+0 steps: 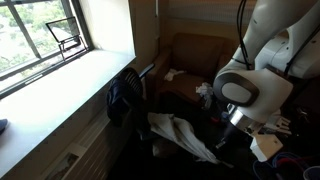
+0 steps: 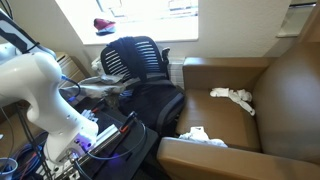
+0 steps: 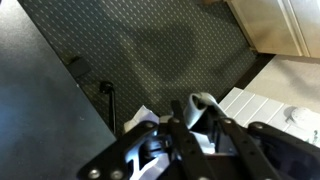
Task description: Remove the t-shirt from the couch and put it on the armrest of the chair
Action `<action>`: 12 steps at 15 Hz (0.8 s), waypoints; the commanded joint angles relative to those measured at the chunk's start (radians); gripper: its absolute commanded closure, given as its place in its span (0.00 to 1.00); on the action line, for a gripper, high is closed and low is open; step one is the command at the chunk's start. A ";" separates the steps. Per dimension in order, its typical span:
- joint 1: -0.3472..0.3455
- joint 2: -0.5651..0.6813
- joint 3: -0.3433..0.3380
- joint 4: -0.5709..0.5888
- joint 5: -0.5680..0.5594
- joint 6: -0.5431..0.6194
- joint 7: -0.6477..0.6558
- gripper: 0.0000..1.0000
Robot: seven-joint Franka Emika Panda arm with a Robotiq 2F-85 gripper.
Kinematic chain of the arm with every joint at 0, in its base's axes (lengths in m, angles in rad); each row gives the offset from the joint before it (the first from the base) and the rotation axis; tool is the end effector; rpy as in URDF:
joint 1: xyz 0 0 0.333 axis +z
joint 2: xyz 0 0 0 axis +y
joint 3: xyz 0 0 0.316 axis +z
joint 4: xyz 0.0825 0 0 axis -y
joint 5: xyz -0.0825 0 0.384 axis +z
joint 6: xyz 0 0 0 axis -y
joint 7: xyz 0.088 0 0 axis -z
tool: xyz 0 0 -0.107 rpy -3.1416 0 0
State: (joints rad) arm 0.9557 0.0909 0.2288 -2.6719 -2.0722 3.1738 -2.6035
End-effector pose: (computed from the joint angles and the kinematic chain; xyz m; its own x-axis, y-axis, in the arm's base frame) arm 0.0470 0.3345 0.2034 0.9150 -0.3990 -0.0599 -0.3931 -0.8480 -0.3555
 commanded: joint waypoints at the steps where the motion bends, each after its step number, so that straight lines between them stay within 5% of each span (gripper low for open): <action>1: -0.035 0.049 0.009 0.046 -0.078 0.099 0.055 0.48; 3: -0.072 -0.066 0.054 0.004 -0.093 0.018 0.042 0.39; 4: -0.027 -0.134 0.007 -0.034 -0.094 -0.026 0.053 0.31; 8: -0.038 -0.334 -0.002 -0.129 -0.033 -0.098 0.019 0.04; 11: -0.050 -0.487 0.013 -0.187 -0.023 -0.154 0.013 0.00; 12: -0.075 -0.352 0.048 -0.103 -0.071 -0.107 0.068 0.00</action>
State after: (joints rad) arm 0.9258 -0.2681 0.2277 -2.7843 -2.1239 3.0584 -2.5653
